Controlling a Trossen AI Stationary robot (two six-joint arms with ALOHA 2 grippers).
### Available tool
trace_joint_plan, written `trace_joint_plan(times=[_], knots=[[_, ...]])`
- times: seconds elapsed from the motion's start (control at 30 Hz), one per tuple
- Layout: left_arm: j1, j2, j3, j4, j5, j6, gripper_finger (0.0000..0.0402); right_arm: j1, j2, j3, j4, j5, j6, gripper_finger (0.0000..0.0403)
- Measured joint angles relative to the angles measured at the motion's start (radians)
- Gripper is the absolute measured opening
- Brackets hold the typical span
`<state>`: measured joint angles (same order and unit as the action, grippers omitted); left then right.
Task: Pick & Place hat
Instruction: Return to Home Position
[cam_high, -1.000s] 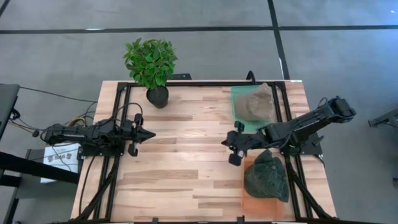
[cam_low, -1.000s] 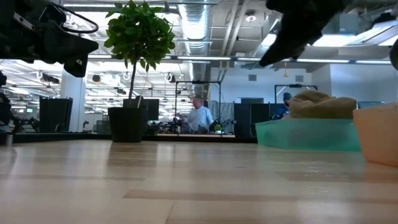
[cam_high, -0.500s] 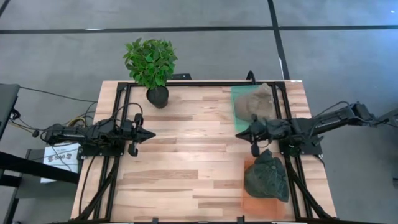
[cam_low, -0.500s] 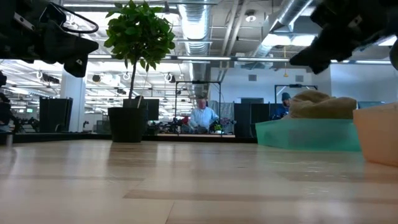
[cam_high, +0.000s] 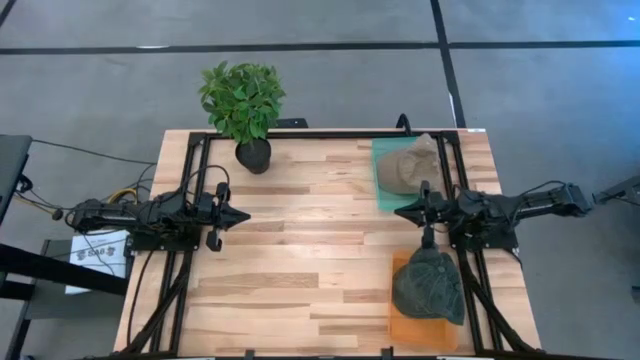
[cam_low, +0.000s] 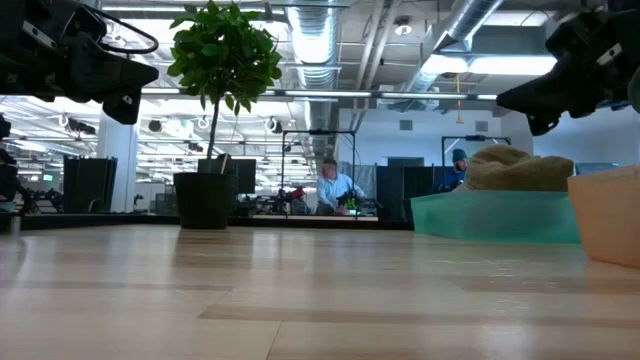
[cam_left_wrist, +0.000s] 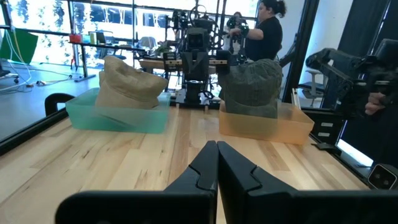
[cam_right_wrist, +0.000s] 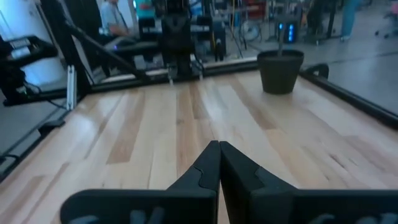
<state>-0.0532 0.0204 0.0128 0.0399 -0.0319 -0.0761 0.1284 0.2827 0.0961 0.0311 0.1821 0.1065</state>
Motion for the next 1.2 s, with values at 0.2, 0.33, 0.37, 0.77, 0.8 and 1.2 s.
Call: trace_joint_plan(times=[0.2, 0.33, 0.37, 0.77, 0.8, 1.2], knots=[[0.000, 0.000, 0.000, 0.000, 0.000, 0.000, 0.0000, 0.000, -0.149, -0.040, -0.004, -0.001, -0.033, 0.0000], [0.000, 0.000, 0.000, 0.000, 0.000, 0.000, 0.0000, 0.000, -0.238, -0.070, -0.031, 0.000, -0.040, 0.0000], [0.000, 0.000, 0.000, 0.000, 0.000, 0.000, 0.0000, 0.000, -0.258, -0.075, -0.023, -0.001, -0.048, 0.0000], [0.000, 0.000, 0.000, 0.000, 0.000, 0.000, 0.0000, -0.007, -0.271, -0.077, -0.020, -0.003, -0.099, 0.0000], [0.000, 0.000, 0.000, 0.000, 0.000, 0.000, 0.0000, -0.007, -0.268, -0.077, -0.020, -0.003, -0.099, 0.0000], [0.000, 0.000, 0.000, 0.000, 0.000, 0.000, 0.0000, -0.007, -0.270, -0.077, -0.021, 0.000, -0.099, 0.0000]])
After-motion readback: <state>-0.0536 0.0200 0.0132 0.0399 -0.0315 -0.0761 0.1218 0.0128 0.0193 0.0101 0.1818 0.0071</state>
